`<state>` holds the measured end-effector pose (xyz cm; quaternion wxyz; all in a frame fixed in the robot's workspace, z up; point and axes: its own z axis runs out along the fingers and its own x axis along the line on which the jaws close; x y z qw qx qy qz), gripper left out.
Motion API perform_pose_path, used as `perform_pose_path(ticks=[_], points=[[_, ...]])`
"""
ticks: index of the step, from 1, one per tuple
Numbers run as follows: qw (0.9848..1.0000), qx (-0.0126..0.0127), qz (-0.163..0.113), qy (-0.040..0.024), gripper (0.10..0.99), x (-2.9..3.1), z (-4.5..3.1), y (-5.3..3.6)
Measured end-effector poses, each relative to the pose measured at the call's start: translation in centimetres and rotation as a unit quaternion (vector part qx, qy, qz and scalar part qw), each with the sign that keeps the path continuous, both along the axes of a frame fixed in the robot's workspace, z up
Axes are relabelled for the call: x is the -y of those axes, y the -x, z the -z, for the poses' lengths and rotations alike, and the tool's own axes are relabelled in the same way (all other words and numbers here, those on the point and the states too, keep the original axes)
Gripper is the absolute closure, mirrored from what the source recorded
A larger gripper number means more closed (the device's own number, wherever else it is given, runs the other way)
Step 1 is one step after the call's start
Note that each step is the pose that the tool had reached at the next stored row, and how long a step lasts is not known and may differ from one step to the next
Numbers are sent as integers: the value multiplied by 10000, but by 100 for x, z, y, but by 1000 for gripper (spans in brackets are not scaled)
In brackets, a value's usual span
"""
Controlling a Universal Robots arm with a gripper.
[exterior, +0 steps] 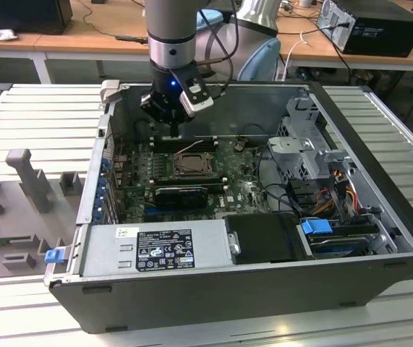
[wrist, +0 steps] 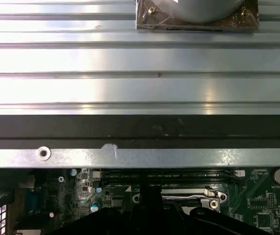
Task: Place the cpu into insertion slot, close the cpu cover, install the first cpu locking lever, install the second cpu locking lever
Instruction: 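Install the first cpu locking lever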
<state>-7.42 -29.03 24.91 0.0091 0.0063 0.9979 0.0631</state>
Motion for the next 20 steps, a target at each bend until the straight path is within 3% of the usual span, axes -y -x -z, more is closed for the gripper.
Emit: perform_pose_path(ticks=[1,2,8,10,14,20], points=[[10000,1,-1,-55,980,3,7,-1],[10000,2,-1,-62,980,3,15,-1],[10000,0,-1,-60,980,4,58,-12],[10000,0,-15,-62,980,3,100,-91],[10000,0,-35,-61,980,72,101,-98],[10000,1,-59,-62,980,76,85,-116]])
